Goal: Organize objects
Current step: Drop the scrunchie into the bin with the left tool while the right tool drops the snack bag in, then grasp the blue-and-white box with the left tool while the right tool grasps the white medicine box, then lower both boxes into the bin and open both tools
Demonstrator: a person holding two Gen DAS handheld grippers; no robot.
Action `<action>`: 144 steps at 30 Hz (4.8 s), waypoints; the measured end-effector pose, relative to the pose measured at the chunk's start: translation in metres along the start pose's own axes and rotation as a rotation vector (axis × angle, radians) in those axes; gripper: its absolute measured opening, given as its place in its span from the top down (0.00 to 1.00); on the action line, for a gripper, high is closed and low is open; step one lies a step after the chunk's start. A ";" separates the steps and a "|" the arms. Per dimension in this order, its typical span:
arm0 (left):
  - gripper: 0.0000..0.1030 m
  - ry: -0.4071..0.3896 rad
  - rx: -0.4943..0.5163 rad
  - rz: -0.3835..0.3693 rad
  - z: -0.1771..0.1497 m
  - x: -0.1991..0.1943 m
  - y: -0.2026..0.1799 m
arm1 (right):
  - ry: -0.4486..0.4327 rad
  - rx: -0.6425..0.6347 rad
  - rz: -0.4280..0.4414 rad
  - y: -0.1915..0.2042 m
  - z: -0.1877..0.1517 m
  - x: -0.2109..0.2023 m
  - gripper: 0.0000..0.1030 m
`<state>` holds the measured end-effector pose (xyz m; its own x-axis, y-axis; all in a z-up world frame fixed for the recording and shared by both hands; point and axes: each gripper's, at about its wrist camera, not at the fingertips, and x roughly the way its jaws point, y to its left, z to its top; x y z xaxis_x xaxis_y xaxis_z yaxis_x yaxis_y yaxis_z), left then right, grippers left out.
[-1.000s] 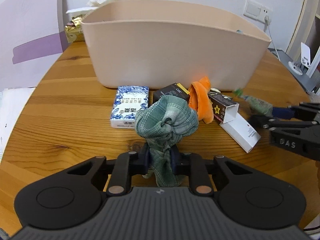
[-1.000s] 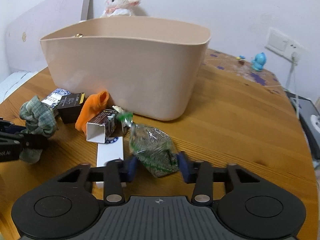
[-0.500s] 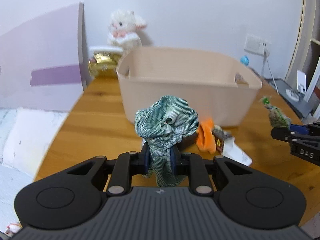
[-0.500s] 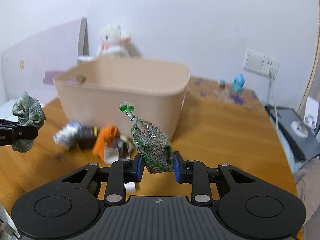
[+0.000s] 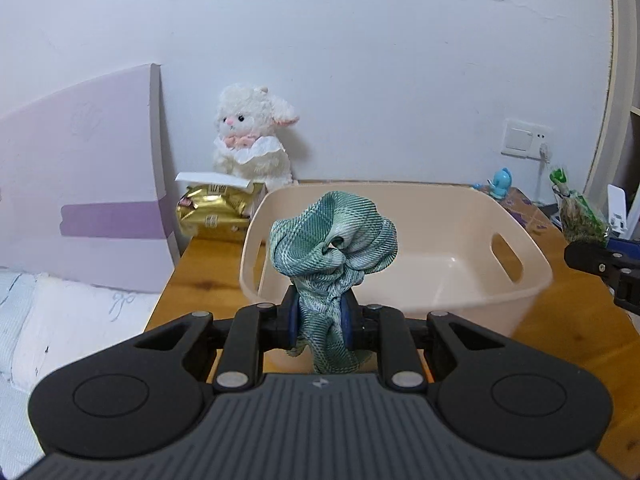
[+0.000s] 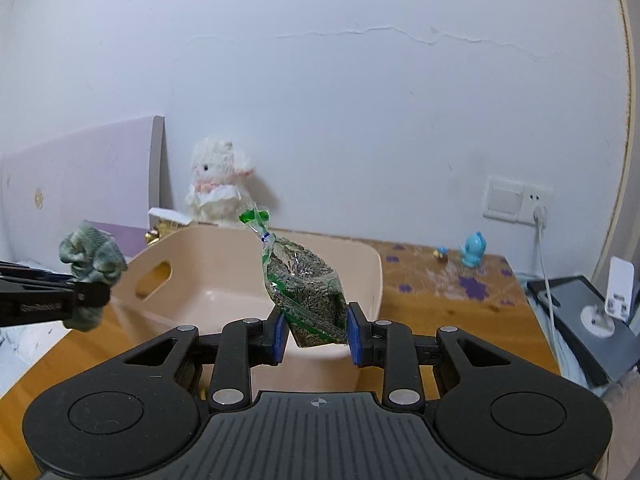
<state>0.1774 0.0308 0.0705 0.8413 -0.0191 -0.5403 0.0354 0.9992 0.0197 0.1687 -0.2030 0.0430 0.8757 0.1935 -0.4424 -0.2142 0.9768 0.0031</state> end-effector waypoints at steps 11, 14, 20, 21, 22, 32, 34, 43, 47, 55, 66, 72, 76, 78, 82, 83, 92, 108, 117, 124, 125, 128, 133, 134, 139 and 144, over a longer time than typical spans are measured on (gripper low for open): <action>0.78 0.097 0.030 -0.005 0.012 0.086 -0.017 | 0.128 -0.047 -0.027 0.019 0.011 0.079 0.72; 0.76 0.144 0.029 -0.031 0.009 0.103 -0.019 | 0.177 -0.043 -0.028 0.021 0.006 0.094 0.72; 0.41 0.140 0.025 -0.044 0.003 0.107 -0.019 | 0.211 -0.014 -0.033 0.019 0.000 0.100 0.43; 0.38 0.128 0.027 -0.043 0.003 0.103 -0.019 | 0.195 -0.014 -0.035 0.020 0.000 0.096 0.31; 0.33 0.117 0.028 -0.041 0.003 0.098 -0.019 | 0.179 -0.014 -0.035 0.020 0.001 0.092 0.24; 0.14 0.048 0.035 -0.006 0.001 0.037 -0.016 | 0.079 0.038 -0.026 0.021 0.004 0.035 0.00; 0.13 0.046 0.032 0.001 -0.003 0.024 -0.015 | 0.078 0.049 -0.022 0.021 0.001 0.025 0.00; 0.11 0.082 0.026 0.027 -0.038 -0.006 -0.009 | 0.126 0.051 -0.026 0.023 -0.029 -0.007 0.00; 0.11 0.105 0.033 0.033 -0.056 -0.010 -0.008 | 0.162 0.051 -0.029 0.023 -0.045 -0.012 0.00; 0.11 0.182 0.047 0.032 -0.082 0.003 -0.004 | 0.254 0.047 -0.031 0.027 -0.080 -0.003 0.00; 0.11 0.279 0.001 -0.014 -0.106 0.047 0.005 | 0.404 0.030 -0.033 0.035 -0.120 0.041 0.00; 0.11 0.297 -0.012 -0.036 -0.106 0.069 0.006 | 0.422 0.021 -0.040 0.036 -0.124 0.057 0.00; 0.15 0.280 0.007 -0.028 -0.106 0.074 0.005 | 0.417 0.011 -0.029 0.037 -0.125 0.061 0.10; 0.30 0.269 0.016 -0.042 -0.104 0.073 0.004 | 0.408 0.001 -0.017 0.037 -0.124 0.059 0.19; 0.53 0.273 0.020 -0.058 -0.101 0.068 0.001 | 0.396 -0.025 0.008 0.042 -0.121 0.054 0.46; 0.53 0.277 0.024 -0.061 -0.101 0.065 0.001 | 0.393 -0.035 0.015 0.045 -0.121 0.053 0.50; 0.53 0.267 0.027 -0.052 -0.106 0.045 0.001 | 0.398 -0.024 0.035 0.045 -0.124 0.036 0.73; 0.53 0.114 0.092 -0.047 -0.088 -0.036 -0.019 | 0.205 0.026 0.018 0.023 -0.093 -0.042 0.73; 0.53 0.016 0.110 -0.041 -0.057 -0.057 -0.024 | 0.053 0.018 0.017 0.018 -0.048 -0.069 0.73; 0.53 -0.020 0.121 -0.034 -0.030 -0.045 -0.026 | -0.023 0.012 0.030 0.015 -0.017 -0.064 0.73; 0.53 -0.023 0.122 -0.033 -0.025 -0.042 -0.026 | -0.029 0.011 0.029 0.015 -0.013 -0.060 0.73; 0.53 -0.030 0.126 -0.032 -0.013 -0.032 -0.027 | -0.036 0.016 0.028 0.010 -0.004 -0.047 0.73; 0.53 -0.025 0.130 -0.030 0.002 -0.003 -0.030 | -0.038 0.020 0.025 0.003 0.008 -0.021 0.73; 0.53 -0.018 0.130 -0.027 0.005 0.006 -0.030 | -0.034 0.022 0.025 0.002 0.009 -0.014 0.73; 0.53 0.042 0.135 -0.018 0.010 0.051 -0.033 | -0.004 0.033 0.022 0.007 0.012 0.017 0.73; 0.53 0.093 0.131 -0.002 0.009 0.093 -0.036 | 0.050 0.050 0.009 0.016 0.009 0.051 0.73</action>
<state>0.2590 -0.0070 0.0272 0.7875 -0.0119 -0.6162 0.1126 0.9858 0.1249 0.2139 -0.1771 0.0290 0.8511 0.1984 -0.4860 -0.1989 0.9787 0.0512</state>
